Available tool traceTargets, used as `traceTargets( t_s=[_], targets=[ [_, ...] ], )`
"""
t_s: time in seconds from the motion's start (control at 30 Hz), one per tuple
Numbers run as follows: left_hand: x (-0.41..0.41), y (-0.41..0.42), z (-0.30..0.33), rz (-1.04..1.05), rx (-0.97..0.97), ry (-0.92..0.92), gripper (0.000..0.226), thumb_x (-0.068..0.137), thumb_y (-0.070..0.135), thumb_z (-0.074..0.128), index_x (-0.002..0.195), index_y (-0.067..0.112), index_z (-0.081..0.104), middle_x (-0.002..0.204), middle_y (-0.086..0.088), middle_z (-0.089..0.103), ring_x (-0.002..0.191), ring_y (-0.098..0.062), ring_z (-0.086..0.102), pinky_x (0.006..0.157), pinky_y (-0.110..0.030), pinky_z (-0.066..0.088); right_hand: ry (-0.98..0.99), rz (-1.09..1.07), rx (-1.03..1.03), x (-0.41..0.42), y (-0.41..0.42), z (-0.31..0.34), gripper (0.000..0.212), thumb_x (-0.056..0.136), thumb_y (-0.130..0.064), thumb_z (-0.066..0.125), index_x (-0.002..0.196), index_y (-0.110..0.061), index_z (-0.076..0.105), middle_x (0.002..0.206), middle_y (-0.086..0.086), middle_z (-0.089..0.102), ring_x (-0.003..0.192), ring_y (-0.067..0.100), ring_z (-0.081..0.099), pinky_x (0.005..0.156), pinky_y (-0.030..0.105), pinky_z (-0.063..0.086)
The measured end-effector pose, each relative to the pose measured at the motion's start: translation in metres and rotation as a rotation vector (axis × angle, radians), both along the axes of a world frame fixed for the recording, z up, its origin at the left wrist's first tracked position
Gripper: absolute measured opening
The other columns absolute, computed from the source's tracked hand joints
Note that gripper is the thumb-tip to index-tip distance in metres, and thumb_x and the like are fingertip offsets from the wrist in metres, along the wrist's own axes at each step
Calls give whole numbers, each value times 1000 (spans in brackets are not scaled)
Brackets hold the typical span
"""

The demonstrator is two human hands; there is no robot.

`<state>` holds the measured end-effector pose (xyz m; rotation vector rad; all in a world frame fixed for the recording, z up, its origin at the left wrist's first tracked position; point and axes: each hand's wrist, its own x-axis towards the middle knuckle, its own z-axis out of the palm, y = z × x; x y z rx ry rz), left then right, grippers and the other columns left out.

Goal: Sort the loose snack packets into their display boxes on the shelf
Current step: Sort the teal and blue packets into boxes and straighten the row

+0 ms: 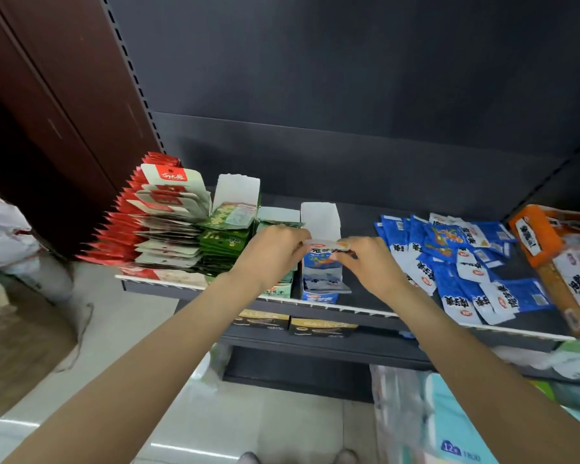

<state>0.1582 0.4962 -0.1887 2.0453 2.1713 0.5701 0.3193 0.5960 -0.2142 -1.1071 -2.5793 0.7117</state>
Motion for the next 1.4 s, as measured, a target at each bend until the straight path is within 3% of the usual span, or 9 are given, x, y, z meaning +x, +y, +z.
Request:
traceTargets(
  t_s=[0.17,0.3,0.47,0.67,0.77,0.9,1.1,1.27,1.4],
  targets=[
    [4,8,-1,-99,-160,322,23,98,20,42,98,12,63,99,-6,64,103,-24,47,85,-33,37,-121,5,-123,0,-2,-7,28,91,-16,59,118,-10,65,93,12,69,77,24,61,64,31,42],
    [12,17,-2,-170,-210,403,30,99,27,39,111,14,64,109,-6,60,109,-24,45,89,-34,36,-168,83,-157,8,1,-9,26,89,-9,60,113,-12,67,90,5,67,75,15,54,60,20,37],
    [24,24,-4,-204,-296,328,35,93,47,42,111,27,64,111,3,62,109,-20,44,87,-33,30,-116,134,-343,26,16,-12,40,84,10,53,115,-12,67,112,5,69,103,14,63,94,31,50],
    [63,53,-6,-149,-235,45,26,95,32,43,106,21,64,99,3,66,100,-21,52,88,-33,37,138,-34,-340,66,40,-17,25,89,2,55,105,-10,70,97,3,71,92,11,65,92,28,50],
    [96,78,-17,-114,-218,-139,22,93,19,47,102,13,65,98,-5,66,92,-24,59,85,-36,47,146,-236,-267,96,59,-31,28,91,0,52,110,-11,68,107,3,69,104,16,63,93,31,49],
    [144,122,-49,-46,-345,-349,26,93,11,45,114,5,61,114,-14,62,102,-28,59,91,-38,47,-67,-368,-208,139,94,-59,43,91,-10,56,134,-11,50,137,9,51,125,26,49,104,33,38],
    [192,175,-105,121,-502,-278,35,95,15,49,124,-5,47,128,-23,47,117,-34,49,94,-34,40,-362,-218,-263,178,126,-92,76,91,-24,59,150,-13,12,159,8,2,146,24,6,116,33,12],
    [213,196,-119,380,-543,-283,47,88,29,64,119,-1,47,123,-20,51,112,-34,54,90,-40,47,-384,-140,-309,187,134,-104,74,93,-19,57,151,-14,11,159,7,-1,146,23,9,115,30,14],
    [211,204,-108,506,-571,-595,22,89,22,60,101,3,60,101,-12,62,90,-26,62,68,-29,49,-296,-129,-313,192,138,-97,78,90,-14,60,150,-15,10,159,7,4,146,20,8,114,28,15]
  ],
)
